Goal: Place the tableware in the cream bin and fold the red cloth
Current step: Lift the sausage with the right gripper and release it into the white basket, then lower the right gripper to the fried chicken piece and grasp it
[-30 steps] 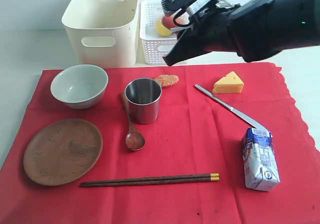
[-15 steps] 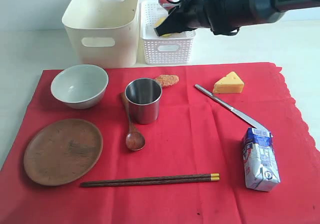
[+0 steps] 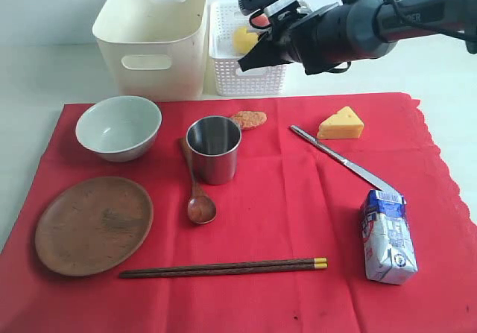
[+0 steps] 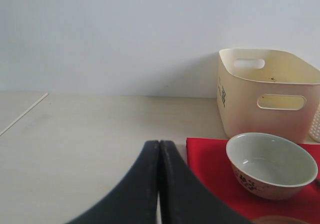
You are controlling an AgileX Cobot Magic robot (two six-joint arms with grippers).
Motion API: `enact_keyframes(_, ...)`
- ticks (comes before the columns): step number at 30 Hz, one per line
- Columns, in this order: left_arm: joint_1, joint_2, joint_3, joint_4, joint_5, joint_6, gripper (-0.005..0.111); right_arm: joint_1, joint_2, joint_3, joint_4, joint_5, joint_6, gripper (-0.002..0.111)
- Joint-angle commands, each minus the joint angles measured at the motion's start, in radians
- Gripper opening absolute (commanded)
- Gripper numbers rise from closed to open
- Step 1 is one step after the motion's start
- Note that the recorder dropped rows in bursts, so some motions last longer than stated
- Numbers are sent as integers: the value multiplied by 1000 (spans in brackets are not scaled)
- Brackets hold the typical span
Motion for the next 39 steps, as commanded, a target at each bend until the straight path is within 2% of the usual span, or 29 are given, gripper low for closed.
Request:
enact_keyframes(1, 3, -3, 0, -5, -4, 0, 0, 12, 13, -8, -5, -8, 3, 38)
enact_keyframes(7, 3, -3, 0, -5, -4, 0, 0, 13, 18, -8, -16, -10, 3, 57)
enact_keyframes(9, 3, -3, 0, -5, -4, 0, 0, 13, 8, -8, -1, -10, 3, 60)
enact_keyframes(13, 3, -3, 0, -5, -4, 0, 0, 13, -72, -8, 224, -73, -12, 59)
enact_keyframes(15, 3, -3, 0, -5, -4, 0, 0, 13, -136, -8, 386, -153, -200, 59)
enact_keyframes(16, 3, -3, 0, -5, -4, 0, 0, 13, -169, 0, 386, -210, -319, 59)
enact_keyframes(17, 3, -3, 0, -5, -4, 0, 0, 20, -193, 20, 386, -260, -354, 59)
enact_keyframes(21, 3, -3, 0, -5, -4, 0, 0, 30, -266, 100, 386, -434, -428, 36)
enact_keyframes(24, 3, -3, 0, -5, -4, 0, 0, 28, -301, 155, 386, -468, -434, 6)
enact_keyframes(25, 3, -3, 0, -5, -4, 0, 0, 26, -313, 176, 386, -468, -434, 0)
enact_keyframes(31, 3, -3, 0, -5, -4, 0, 0, 20, -415, 318, 386, -279, -512, 0)
enact_keyframes(39, 3, -3, 0, -5, -4, 0, 0, -83, -560, 519, 386, 300, -546, 0)
